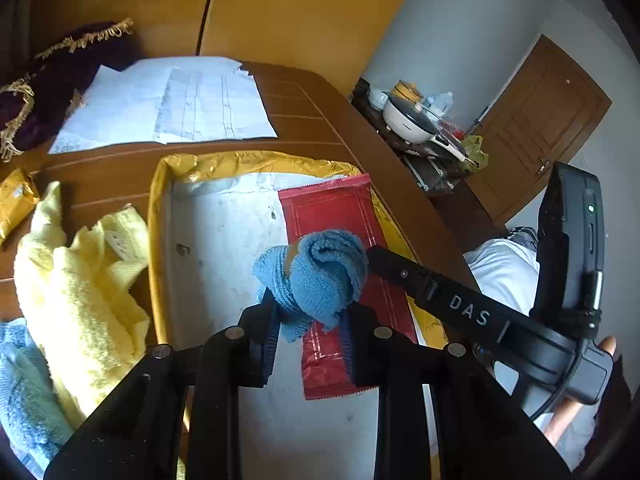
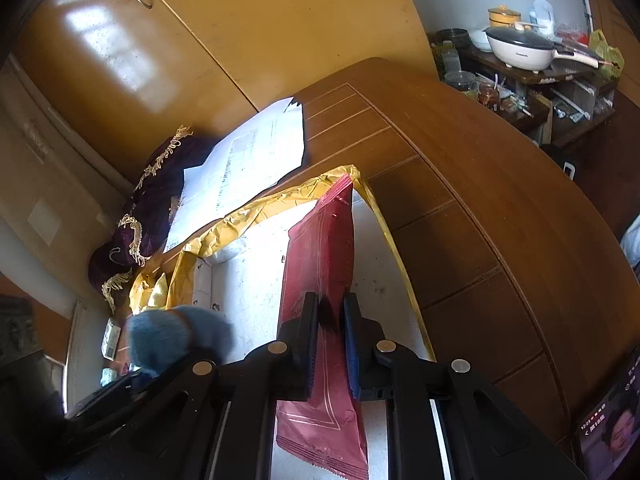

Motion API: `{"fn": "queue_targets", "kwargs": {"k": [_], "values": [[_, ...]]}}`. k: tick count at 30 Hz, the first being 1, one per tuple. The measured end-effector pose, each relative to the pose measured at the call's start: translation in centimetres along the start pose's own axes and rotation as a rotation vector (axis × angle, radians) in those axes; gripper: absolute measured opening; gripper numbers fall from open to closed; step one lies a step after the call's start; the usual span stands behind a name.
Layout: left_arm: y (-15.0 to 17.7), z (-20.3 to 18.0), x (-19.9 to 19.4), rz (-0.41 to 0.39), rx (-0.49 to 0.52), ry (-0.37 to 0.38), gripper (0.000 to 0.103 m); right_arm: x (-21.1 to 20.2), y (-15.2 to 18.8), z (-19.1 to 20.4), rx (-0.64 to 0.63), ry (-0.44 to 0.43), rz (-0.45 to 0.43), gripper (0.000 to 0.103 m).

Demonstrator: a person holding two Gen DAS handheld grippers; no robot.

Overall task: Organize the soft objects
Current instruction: 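Lower the red packet into the box while the left tool drops the blue towel, then grasp the large blue terry towel from the pile with the right tool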

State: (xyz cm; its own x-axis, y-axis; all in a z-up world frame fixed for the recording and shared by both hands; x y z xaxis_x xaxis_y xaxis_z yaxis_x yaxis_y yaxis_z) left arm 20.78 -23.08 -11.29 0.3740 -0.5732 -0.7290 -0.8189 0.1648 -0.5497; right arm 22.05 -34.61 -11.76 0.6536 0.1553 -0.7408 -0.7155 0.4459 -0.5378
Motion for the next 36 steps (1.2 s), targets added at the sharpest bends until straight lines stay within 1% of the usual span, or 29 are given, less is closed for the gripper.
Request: {"fn": "queue_targets", "kwargs": {"k": [1,3,4,5,6,7,8,9,11,12,14,15,17,18,20,22,24,25,28,30,31,32,33,35,36], "values": [[0.1,0.1,0.5,0.012,-0.012,0.002,0.025,0.1,0.0,-0.1,0.008,-0.002,0.004,0.016],[0.3,0.3,1.5,0.054,-0.039,0.015,0.032,0.2,0.1,-0.4,0.025,0.000,0.011,0.016],[0.4,0.4,1.9,0.070,-0.052,0.027,0.034,0.2,0.1,-0.5,0.036,-0.004,0.013,0.016],[0.6,0.4,2.1,0.081,-0.062,0.033,0.040,0.2,0.2,-0.6,0.045,-0.009,0.015,0.017],[0.7,0.4,2.1,0.088,-0.068,0.041,0.042,0.2,0.2,-0.6,0.052,-0.012,0.014,0.017],[0.7,0.3,2.0,0.092,-0.067,0.052,0.043,0.0,0.1,-0.7,0.061,-0.013,0.008,0.020],[0.8,0.2,1.8,0.093,-0.064,0.063,0.046,-0.2,0.0,-0.9,0.071,-0.015,-0.005,0.028],[0.9,0.1,1.4,0.087,-0.063,0.073,0.048,-0.6,-0.2,-0.9,0.080,-0.024,-0.026,0.033],[0.7,-0.1,0.4,0.063,-0.070,0.101,0.051,-1.8,-0.7,-0.7,0.096,-0.070,-0.077,0.049],[0.6,0.0,-0.5,0.046,-0.075,0.108,0.060,-2.2,-1.0,-0.6,0.097,-0.087,-0.099,0.051],[0.1,0.0,-2.6,-0.006,-0.087,0.129,0.066,-3.0,-1.2,-0.2,0.090,-0.105,-0.135,0.053],[-0.2,0.1,-4.0,-0.037,-0.083,0.135,0.066,-3.3,-1.3,0.1,0.081,-0.118,-0.148,0.054],[-0.6,0.9,-7.3,-0.111,-0.071,0.128,0.068,-3.9,-1.3,1.1,0.052,-0.156,-0.170,0.059],[-0.5,1.8,-9.3,-0.157,-0.072,0.106,0.074,-4.3,-1.4,1.8,0.031,-0.177,-0.183,0.060],[0.0,4.2,-12.8,-0.256,-0.099,0.035,0.079,-5.0,-1.2,3.2,-0.020,-0.210,-0.208,0.066],[1.0,7.2,-15.5,-0.327,-0.151,-0.020,0.079,-5.7,-0.8,4.9,-0.080,-0.255,-0.226,0.068],[2.9,10.2,-17.5,-0.383,-0.229,-0.058,0.079,-6.2,-0.2,7.1,-0.156,-0.303,-0.227,0.068],[3.9,11.4,-18.3,-0.408,-0.255,-0.072,0.079,-6.4,0.4,8.2,-0.201,-0.336,-0.218,0.068],[6.9,14.1,-19.8,-0.470,-0.290,-0.134,0.079,-6.9,2.7,11.5,-0.306,-0.454,-0.165,0.068],[8.4,15.3,-20.6,-0.535,-0.315,-0.139,0.079,-6.8,4.4,13.8,-0.349,-0.531,-0.099,0.068],[9.1,16.0,-21.0,-0.573,-0.341,-0.131,0.079,-6.7,5.2,15.1,-0.371,-0.550,-0.063,0.068],[9.4,16.7,-21.2,-0.597,-0.377,-0.138,0.079,-6.4,5.9,16.8,-0.405,-0.553,-0.030,0.068],[9.5,17.2,-21.5,-0.611,-0.400,-0.158,0.079,-6.2,6.6,18.2,-0.428,-0.538,-0.013,0.068],[8.9,16.9,-22.4,-0.666,-0.382,-0.140,0.079,-4.7,7.7,21.0,-0.445,-0.474,0.049,0.066],[8.7,16.8,-22.6,-0.681,-0.375,-0.139,0.079,-4.0,8.5,22.1,-0.444,-0.464,0.086,0.066]]}}
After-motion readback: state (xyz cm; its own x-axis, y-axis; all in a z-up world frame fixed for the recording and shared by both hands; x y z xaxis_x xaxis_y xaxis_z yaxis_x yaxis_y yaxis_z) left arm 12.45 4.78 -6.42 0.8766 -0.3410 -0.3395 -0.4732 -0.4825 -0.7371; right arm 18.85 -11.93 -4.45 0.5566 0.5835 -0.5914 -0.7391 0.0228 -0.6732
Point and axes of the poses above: each gripper's, at about its wrist camera, not at the fingertips, and x roughly the way its jaws point, z to its left, y to its underside, the point moved 9 cm from there along x, roughly the way its jaws point, and after that the axes turned 3 degrees about y, right-handed, at the moved point
